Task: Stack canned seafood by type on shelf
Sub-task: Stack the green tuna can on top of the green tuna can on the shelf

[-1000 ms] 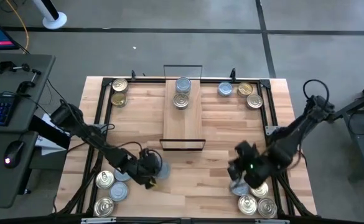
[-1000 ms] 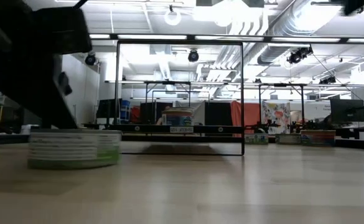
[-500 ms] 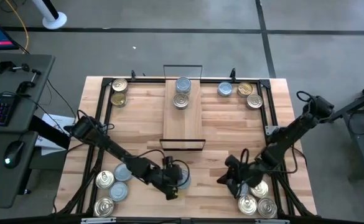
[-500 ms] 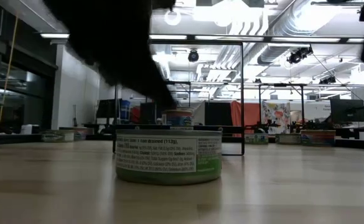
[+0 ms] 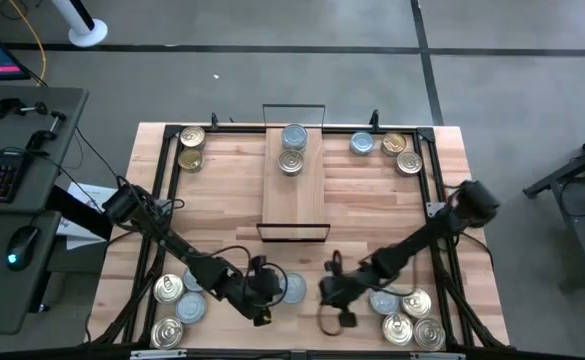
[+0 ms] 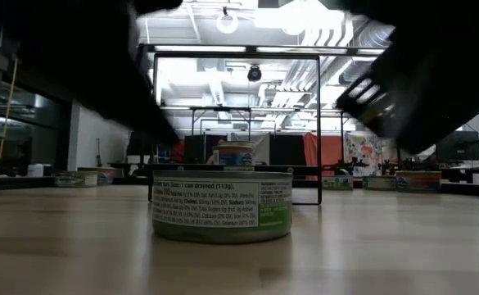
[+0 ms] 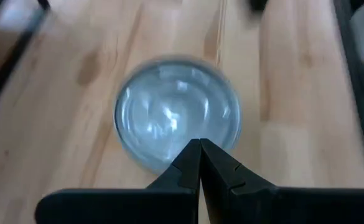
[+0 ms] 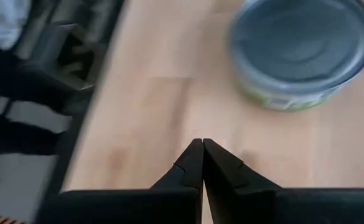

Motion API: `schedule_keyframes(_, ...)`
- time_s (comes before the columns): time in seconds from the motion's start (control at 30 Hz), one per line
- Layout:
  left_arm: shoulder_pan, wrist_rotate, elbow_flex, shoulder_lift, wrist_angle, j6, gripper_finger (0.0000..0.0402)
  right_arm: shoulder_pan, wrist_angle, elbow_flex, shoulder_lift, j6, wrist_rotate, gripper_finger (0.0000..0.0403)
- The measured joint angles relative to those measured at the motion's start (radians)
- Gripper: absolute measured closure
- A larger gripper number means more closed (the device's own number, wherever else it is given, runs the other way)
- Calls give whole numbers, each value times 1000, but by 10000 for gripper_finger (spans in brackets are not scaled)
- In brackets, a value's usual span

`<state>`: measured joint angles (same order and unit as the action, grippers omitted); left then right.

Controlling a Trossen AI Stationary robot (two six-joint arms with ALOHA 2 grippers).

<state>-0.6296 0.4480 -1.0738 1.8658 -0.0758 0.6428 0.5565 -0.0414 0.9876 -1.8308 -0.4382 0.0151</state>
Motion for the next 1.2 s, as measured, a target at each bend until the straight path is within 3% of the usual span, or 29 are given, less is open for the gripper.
schedule_keyframes(0.2, 0, 5, 6, 0, -13, -105, 401, -42, 56, 85, -105, 36, 1, 403)
schedule_keyframes(0.53, 1, 4, 62, -1, 80, -199, 401, -86, 120, 99, -108, 37, 56, 403)
schedule_keyframes(0.87, -8, -31, 128, -5, 117, -176, 402, -92, 52, 116, -107, 40, 41, 403)
schedule_keyframes(1.2, -33, -33, 158, 0, 105, -147, 402, -92, 73, 244, -104, 113, 31, 403)
